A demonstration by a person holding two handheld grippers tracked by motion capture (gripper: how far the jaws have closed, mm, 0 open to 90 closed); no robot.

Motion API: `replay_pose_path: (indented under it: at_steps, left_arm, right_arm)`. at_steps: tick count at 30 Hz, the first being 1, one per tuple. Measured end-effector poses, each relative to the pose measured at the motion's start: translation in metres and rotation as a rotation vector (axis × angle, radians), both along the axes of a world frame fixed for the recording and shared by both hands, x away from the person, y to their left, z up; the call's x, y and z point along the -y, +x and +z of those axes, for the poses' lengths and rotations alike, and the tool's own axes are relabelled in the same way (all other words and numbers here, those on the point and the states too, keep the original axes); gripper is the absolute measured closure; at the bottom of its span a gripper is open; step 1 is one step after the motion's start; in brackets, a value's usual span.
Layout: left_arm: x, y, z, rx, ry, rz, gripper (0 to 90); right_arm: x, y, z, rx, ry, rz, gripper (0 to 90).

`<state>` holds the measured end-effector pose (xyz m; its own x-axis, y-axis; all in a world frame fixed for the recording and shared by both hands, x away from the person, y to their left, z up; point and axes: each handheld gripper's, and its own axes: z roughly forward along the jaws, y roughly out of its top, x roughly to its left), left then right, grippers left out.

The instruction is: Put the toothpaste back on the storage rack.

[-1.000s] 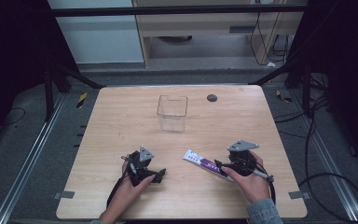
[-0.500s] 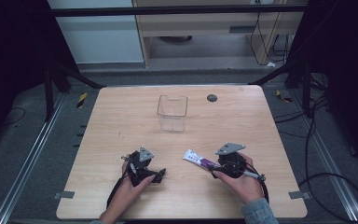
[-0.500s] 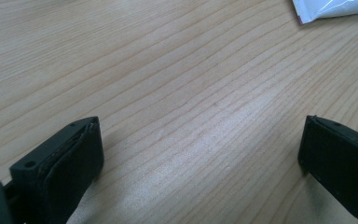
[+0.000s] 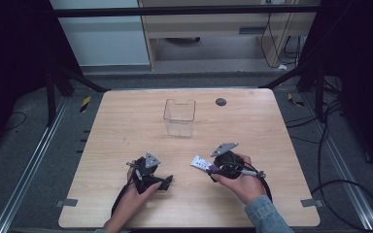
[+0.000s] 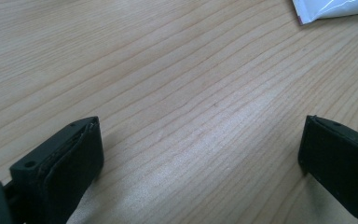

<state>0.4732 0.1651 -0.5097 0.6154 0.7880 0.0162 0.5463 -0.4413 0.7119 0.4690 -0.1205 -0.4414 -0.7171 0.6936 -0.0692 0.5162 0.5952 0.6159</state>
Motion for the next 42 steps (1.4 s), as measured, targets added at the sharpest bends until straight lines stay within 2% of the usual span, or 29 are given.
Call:
replay_pose_path:
  at_steps: [2, 8, 11, 14, 17, 19, 21, 24, 26, 30, 39, 42]
  left_arm:
    - [0.000, 0.000, 0.000, 0.000, 0.000, 0.000, 0.0]
    - [0.000, 0.000, 0.000, 0.000, 0.000, -0.001, 0.0]
    - [0.000, 0.000, 0.000, 0.000, 0.001, -0.001, 0.0]
    - [0.000, 0.000, 0.000, 0.000, 0.001, -0.001, 0.0]
    - [0.000, 0.000, 0.000, 0.000, 0.001, -0.002, 0.0]
    - [0.000, 0.000, 0.000, 0.000, 0.001, -0.002, 0.0]
    - [0.000, 0.000, 0.000, 0.000, 0.001, -0.002, 0.0]
    - [0.000, 0.000, 0.000, 0.000, 0.001, -0.002, 0.0]
    - [0.000, 0.000, 0.000, 0.000, 0.001, -0.004, 0.0]
    - [0.000, 0.000, 0.000, 0.000, 0.001, -0.004, 0.0]
    - [0.000, 0.000, 0.000, 0.000, 0.001, -0.004, 0.0]
    - [0.000, 0.001, 0.000, 0.000, 0.001, -0.004, 0.0]
  right_arm:
    - [-0.002, 0.003, 0.001, -0.022, -0.010, 0.015, 42.6]
    - [-0.007, 0.010, 0.003, -0.045, -0.045, 0.039, 42.1]
    - [-0.010, 0.014, 0.005, -0.051, -0.068, 0.054, 39.9]
    - [-0.014, 0.018, 0.005, -0.089, -0.081, 0.076, 34.0]
    - [-0.019, 0.018, 0.009, -0.058, -0.116, 0.092, 32.1]
    - [-0.021, 0.020, 0.011, -0.060, -0.124, 0.088, 32.3]
    - [-0.024, 0.023, 0.011, -0.066, -0.142, 0.091, 34.3]
    - [-0.026, 0.027, 0.010, -0.099, -0.137, 0.097, 37.7]
    - [-0.027, 0.031, 0.011, -0.103, -0.161, 0.107, 43.0]
    - [-0.029, 0.036, 0.010, -0.119, -0.167, 0.109, 47.0]
    - [-0.034, 0.039, 0.007, -0.139, -0.193, 0.126, 52.1]
    - [-0.034, 0.042, 0.001, -0.155, -0.220, 0.130, 52.0]
